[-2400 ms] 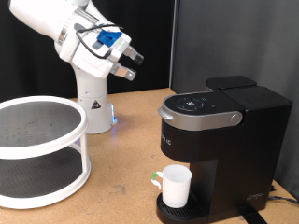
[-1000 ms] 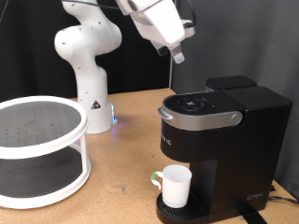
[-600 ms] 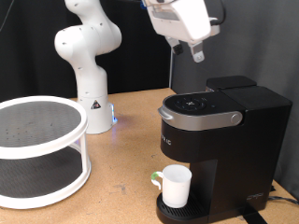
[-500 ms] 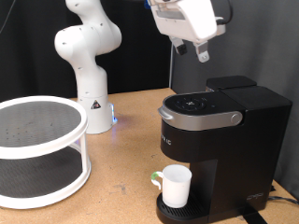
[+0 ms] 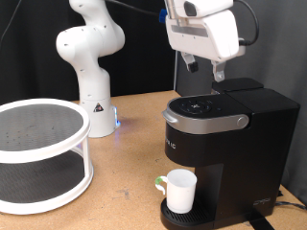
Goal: Make a cup of coffee with the keurig machine
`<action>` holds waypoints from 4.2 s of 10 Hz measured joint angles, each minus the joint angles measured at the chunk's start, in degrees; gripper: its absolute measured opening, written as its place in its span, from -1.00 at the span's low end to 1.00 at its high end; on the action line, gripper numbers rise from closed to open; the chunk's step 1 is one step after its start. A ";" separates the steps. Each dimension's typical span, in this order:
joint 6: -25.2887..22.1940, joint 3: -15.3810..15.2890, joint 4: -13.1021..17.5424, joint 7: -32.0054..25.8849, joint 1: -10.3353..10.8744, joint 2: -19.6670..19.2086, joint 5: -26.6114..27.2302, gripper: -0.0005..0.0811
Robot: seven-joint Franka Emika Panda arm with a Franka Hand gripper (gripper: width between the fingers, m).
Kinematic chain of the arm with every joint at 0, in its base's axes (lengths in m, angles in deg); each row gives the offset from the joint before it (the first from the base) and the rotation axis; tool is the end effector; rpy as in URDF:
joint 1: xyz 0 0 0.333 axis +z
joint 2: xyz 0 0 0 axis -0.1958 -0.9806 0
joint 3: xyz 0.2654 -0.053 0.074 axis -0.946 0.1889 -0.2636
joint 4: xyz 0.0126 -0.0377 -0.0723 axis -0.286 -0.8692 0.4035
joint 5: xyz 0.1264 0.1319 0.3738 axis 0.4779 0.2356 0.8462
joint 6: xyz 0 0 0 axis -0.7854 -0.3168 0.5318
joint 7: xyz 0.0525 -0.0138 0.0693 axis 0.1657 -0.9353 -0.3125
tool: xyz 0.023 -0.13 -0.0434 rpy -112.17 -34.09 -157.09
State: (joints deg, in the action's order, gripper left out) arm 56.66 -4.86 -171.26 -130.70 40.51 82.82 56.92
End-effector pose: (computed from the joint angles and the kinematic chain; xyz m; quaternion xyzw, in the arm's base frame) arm 0.5544 0.1041 0.4211 -0.9096 -0.3883 -0.1163 0.0908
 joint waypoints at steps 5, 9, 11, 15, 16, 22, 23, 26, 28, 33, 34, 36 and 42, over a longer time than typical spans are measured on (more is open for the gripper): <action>5.98 -1.02 -4.30 -0.13 0.00 -1.22 -1.02 0.27; 9.00 -1.57 -7.95 -0.80 0.00 -1.24 -1.13 -0.51; 10.06 -1.82 -9.00 -0.81 0.00 -1.24 -1.13 -0.87; 10.41 -1.87 -9.69 -0.80 -0.01 -0.87 -1.32 -0.98; 10.09 -1.87 -9.84 -0.70 -0.04 -0.69 -1.49 -0.99; 1.93 -1.04 -6.59 2.23 -0.79 -2.24 -0.63 -0.99; -0.96 -0.52 -4.73 2.29 -0.96 -3.53 1.05 -0.99; -5.63 0.76 -0.57 2.21 -1.33 -6.76 3.94 -0.99; -7.73 1.25 1.43 1.59 -1.55 -8.35 4.62 -0.99; -10.19 1.45 2.79 -4.05 -1.77 -9.25 5.02 -0.99; -9.76 1.45 2.38 -5.79 -1.77 -8.97 5.01 -0.99; -5.48 1.29 -0.49 -8.60 -1.74 -6.92 5.07 -0.99; 4.50 4.09 -9.14 -14.20 -2.08 3.63 15.86 -0.99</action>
State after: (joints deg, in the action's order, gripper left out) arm 61.17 -0.77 -180.41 -144.91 38.43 86.45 72.78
